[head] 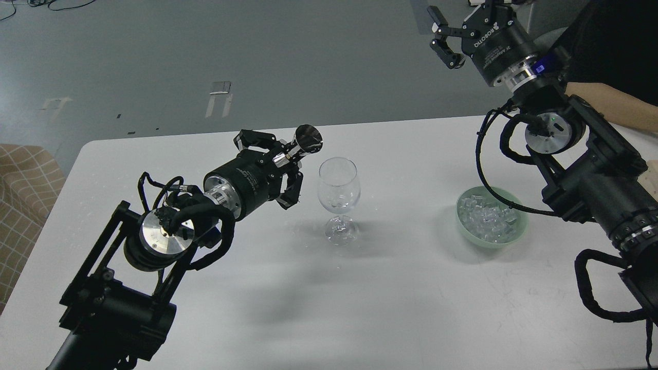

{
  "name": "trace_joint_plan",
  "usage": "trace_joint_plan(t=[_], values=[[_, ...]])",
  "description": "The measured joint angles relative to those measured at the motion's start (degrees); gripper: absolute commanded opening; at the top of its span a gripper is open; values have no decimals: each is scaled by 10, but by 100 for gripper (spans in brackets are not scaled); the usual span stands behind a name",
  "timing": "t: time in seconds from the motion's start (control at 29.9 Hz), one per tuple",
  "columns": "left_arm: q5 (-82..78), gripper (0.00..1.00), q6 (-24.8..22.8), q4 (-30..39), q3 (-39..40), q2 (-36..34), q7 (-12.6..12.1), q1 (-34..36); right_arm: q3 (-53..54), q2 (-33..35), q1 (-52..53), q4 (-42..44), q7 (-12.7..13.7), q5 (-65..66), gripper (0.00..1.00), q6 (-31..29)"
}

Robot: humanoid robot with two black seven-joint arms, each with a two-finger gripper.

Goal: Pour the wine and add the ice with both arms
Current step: 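Lift the jigger with the left gripper and carry it over the wine glass, then tilt the jigger with the left gripper to pour into the glass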

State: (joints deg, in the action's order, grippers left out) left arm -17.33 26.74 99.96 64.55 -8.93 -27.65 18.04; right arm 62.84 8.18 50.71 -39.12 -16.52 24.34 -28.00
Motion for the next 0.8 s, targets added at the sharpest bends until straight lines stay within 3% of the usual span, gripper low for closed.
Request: trace_joint_plan(t=[0.8], values=[[-82, 0, -1, 0, -27, 6, -3, 12, 0, 0, -1, 0, 0, -1, 100, 0]])
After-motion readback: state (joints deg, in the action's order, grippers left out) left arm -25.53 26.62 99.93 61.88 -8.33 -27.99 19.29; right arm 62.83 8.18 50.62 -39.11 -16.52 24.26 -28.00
